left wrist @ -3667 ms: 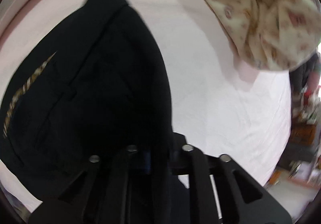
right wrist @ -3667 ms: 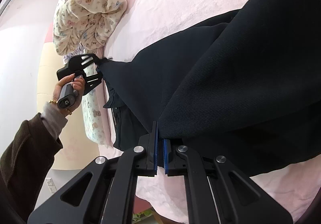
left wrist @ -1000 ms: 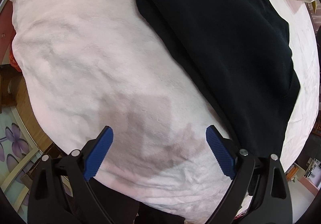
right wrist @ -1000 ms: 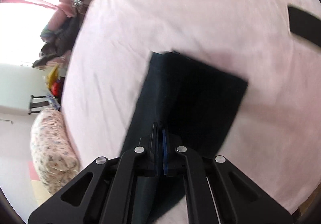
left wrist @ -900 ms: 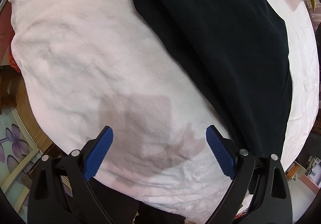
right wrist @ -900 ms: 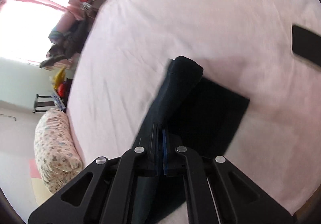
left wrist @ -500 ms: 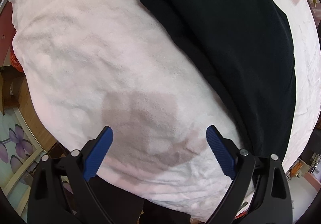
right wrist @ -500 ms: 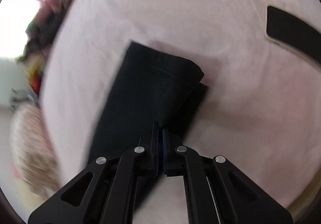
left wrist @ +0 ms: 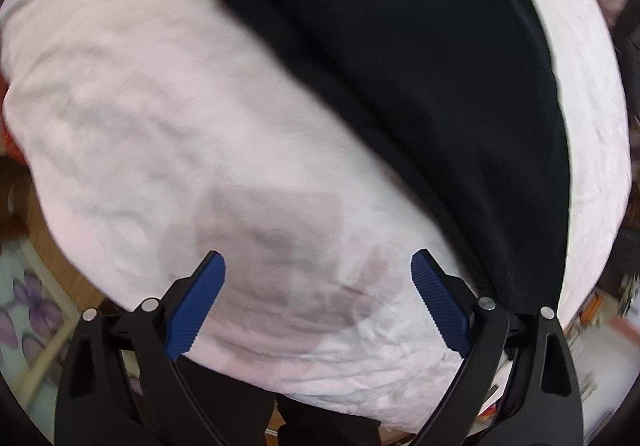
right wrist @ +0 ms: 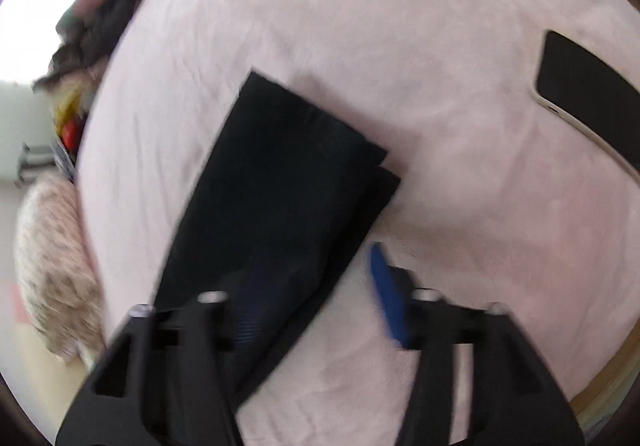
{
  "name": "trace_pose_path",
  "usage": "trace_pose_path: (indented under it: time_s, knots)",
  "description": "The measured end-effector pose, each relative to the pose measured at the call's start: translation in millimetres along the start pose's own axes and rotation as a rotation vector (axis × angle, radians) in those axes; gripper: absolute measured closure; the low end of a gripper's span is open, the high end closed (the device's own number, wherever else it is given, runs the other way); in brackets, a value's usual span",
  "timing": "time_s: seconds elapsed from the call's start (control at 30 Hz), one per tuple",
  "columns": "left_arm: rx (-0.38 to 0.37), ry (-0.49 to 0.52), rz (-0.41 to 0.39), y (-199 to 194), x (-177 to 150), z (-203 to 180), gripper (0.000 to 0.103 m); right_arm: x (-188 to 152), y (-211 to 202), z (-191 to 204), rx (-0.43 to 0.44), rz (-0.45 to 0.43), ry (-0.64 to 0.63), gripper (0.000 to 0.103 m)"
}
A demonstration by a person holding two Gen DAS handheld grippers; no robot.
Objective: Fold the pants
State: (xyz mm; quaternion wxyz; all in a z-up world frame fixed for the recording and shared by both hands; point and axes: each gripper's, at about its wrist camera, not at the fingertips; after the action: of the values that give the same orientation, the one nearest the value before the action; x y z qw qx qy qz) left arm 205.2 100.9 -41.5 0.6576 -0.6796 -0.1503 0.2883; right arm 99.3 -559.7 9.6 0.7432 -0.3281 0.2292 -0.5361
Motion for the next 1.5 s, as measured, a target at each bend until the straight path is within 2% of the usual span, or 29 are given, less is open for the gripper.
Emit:
trace_pose_path:
  time_s: [0.07, 0.17, 0.27, 0.3, 0.37, 0.43, 0.47, 0.5, 0.53, 0.6, 0.63, 0.67, 0.77, 0.8, 0.83, 0.9, 0.93, 1.0, 1.07, 1.13, 1.17, 1.23, 1.3, 1.33, 1.37, 1.43, 1.5]
  knots:
    - [-0.063, 0.072, -0.034, -10, -1, -17, 0.009, 2, 0, -19, 0.006, -0.017, 0.088, 0.043]
    - [-0.164, 0.245, -0.092, -27, -2, -55, 0.009, 7, 8, -41, 0.084, -0.053, 0.254, 0.043]
    - [-0.213, 0.473, -0.184, -42, -5, -110, 0.009, 8, 17, -44, 0.065, -0.06, 0.26, 0.043]
    - [-0.235, 0.521, -0.198, -44, -5, -125, 0.009, 10, 20, -43, 0.061, -0.059, 0.253, 0.043]
    - [-0.287, 0.567, -0.209, -43, -1, -156, 0.009, 11, 19, -39, 0.059, -0.07, 0.242, 0.043]
    - [-0.352, 0.561, -0.209, -38, 5, -180, 0.008, 10, 17, -39, 0.063, -0.079, 0.228, 0.043]
    - [-0.366, 0.567, -0.196, -29, 8, -195, 0.004, 11, 19, -39, 0.059, -0.075, 0.226, 0.043]
    - [-0.338, 0.581, -0.175, -18, 10, -204, 0.003, 6, 25, -36, 0.053, -0.071, 0.227, 0.043]
    - [-0.239, 0.61, -0.129, 3, 10, -214, 0.003, 6, 27, -35, 0.045, -0.071, 0.227, 0.043]
    - [-0.106, 0.66, 0.005, 48, -1, -218, 0.006, 4, 21, -38, 0.036, -0.084, 0.227, 0.043]
    - [-0.106, 0.691, -0.016, 52, -5, -213, 0.006, 3, 18, -38, 0.04, -0.09, 0.227, 0.043]
    - [-0.12, 0.764, -0.095, 48, -17, -208, 0.006, 3, 19, -39, 0.037, -0.09, 0.229, 0.042]
    - [-0.044, 0.891, -0.165, 46, -40, -206, 0.006, 4, 23, -44, 0.037, -0.084, 0.241, 0.042]
    - [-0.027, 0.905, -0.174, 42, -42, -210, 0.006, 4, 23, -45, 0.041, -0.084, 0.241, 0.042]
    - [-0.022, 0.904, -0.177, 39, -44, -211, 0.007, 4, 23, -45, 0.051, -0.084, 0.238, 0.041]
    - [-0.104, 0.847, -0.168, 20, -44, -207, 0.009, 5, 24, -46, 0.064, -0.087, 0.22, 0.04]
    - [-0.14, 0.802, -0.198, 9, -40, -201, 0.008, 5, 25, -46, 0.057, -0.084, 0.21, 0.04]
    - [-0.148, 0.728, -0.258, -2, -31, -186, 0.004, 7, 26, -50, 0.053, -0.095, 0.218, 0.04]
    - [-0.095, 0.641, -0.279, 0, -14, -175, 0.002, 6, 25, -52, 0.062, -0.116, 0.232, 0.04]
    - [-0.017, 0.598, -0.23, 16, -6, -168, 0.002, 4, 27, -49, 0.059, -0.118, 0.204, 0.038]
    - [0.005, 0.604, -0.175, 30, -4, -165, 0.003, 4, 27, -46, 0.059, -0.116, 0.18, 0.038]
    - [0.04, 0.688, -0.215, 34, -18, -171, 0.002, 4, 31, -36, 0.064, -0.093, 0.106, 0.038]
    - [0.145, 0.81, -0.238, 41, -40, -180, 0.002, 4, 34, -32, 0.033, -0.078, 0.06, 0.038]
    - [0.165, 0.847, -0.247, 41, -47, -183, 0.002, 4, 35, -33, 0.028, -0.07, 0.058, 0.038]
    - [0.156, 0.862, -0.252, 36, -51, -186, 0.011, 4, 36, -34, 0.029, -0.067, 0.064, 0.039]
    - [0.079, 0.872, -0.291, 15, -52, -195, 0.022, 5, 36, -35, 0.026, -0.063, 0.066, 0.039]
    - [-0.01, 0.854, -0.42, -22, -43, -216, 0.012, 6, 36, -33, 0.017, -0.053, 0.056, 0.038]
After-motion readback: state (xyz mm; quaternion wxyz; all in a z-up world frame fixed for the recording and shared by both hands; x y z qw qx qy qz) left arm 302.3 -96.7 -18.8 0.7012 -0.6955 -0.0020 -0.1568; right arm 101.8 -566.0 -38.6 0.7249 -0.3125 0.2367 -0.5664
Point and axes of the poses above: each gripper's, at about its wrist camera, not at the fingertips, and y roughly the way its jaws point, z to its left, x to its top, and after that the axes turned 14 degrees about x, right-handed
